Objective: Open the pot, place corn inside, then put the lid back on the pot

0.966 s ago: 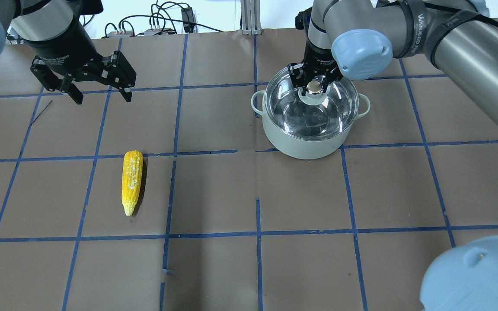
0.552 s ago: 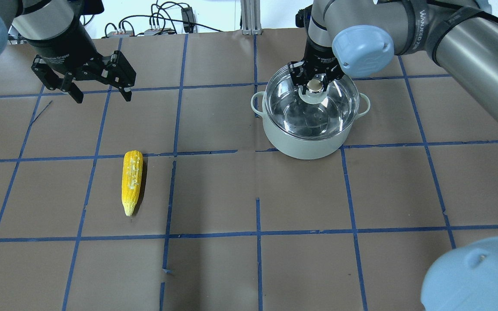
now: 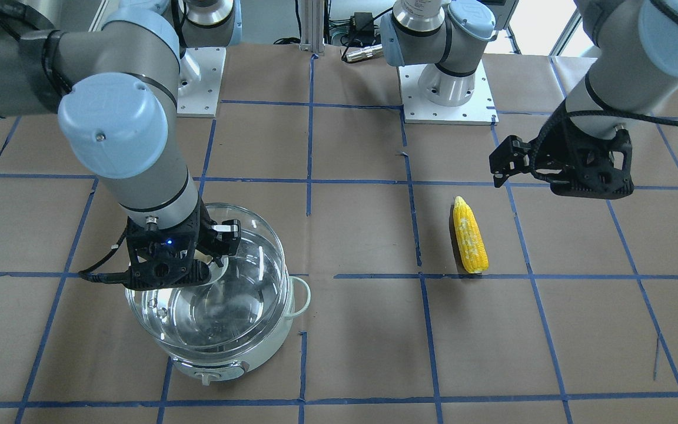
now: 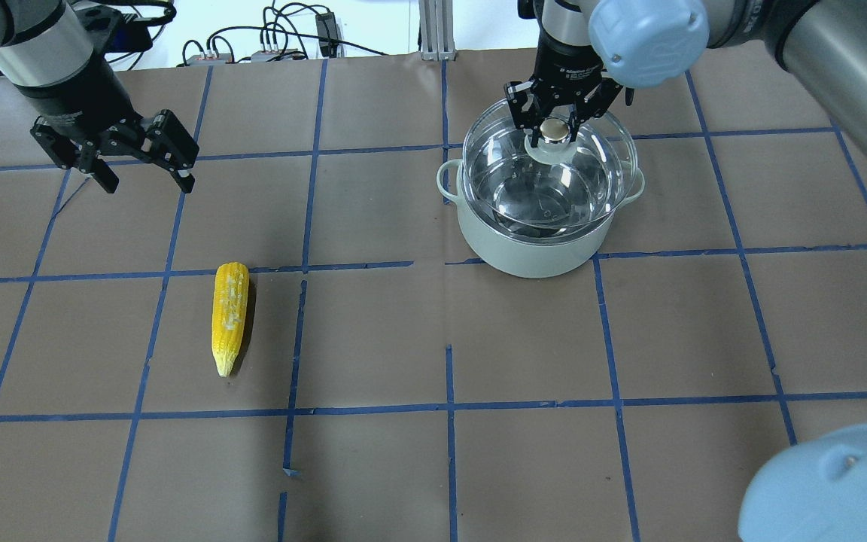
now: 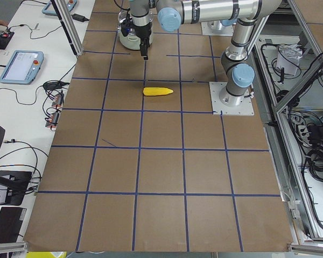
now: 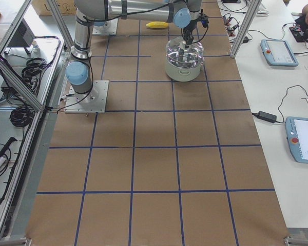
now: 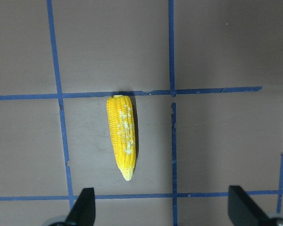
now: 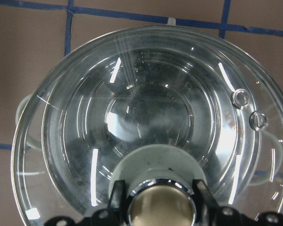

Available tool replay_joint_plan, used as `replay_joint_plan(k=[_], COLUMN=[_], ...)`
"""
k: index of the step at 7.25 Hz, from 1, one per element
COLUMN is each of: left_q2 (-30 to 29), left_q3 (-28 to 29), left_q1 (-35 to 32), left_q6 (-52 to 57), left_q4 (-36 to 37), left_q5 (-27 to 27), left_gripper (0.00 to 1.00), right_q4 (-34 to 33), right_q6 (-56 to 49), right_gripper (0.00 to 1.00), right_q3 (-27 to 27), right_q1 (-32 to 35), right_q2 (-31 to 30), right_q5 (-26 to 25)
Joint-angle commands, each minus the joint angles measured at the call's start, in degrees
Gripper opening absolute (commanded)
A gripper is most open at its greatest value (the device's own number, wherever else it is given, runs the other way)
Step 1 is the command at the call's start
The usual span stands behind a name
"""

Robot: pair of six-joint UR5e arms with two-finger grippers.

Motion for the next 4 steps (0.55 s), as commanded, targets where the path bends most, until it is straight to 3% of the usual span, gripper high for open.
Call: replay_joint_plan(k=[1, 2, 4], left_q2=[-1.34, -1.87, -3.88], left_q3=[-7.70, -13.40, -25.44], left_q1=[3.08, 3.17, 2.99], left_q6=[4.07, 4.69, 2.16], left_q4=[7.21, 14.57, 32.84], left_q5=[-0.25, -0.17, -0.43], left_gripper=[1.00, 1.00, 1.00], right_q4=[4.04, 5.27, 4.67], right_q6=[-0.92, -0.92, -1.27], right_gripper=[0.48, 0.47, 0.47], right_q3=[-0.19, 1.73, 10.49], right_q1=[-0.33, -0.68, -1.56], right_q2=[-5.20, -9.06, -18.37], right_q5=[0.19, 0.19, -0.33])
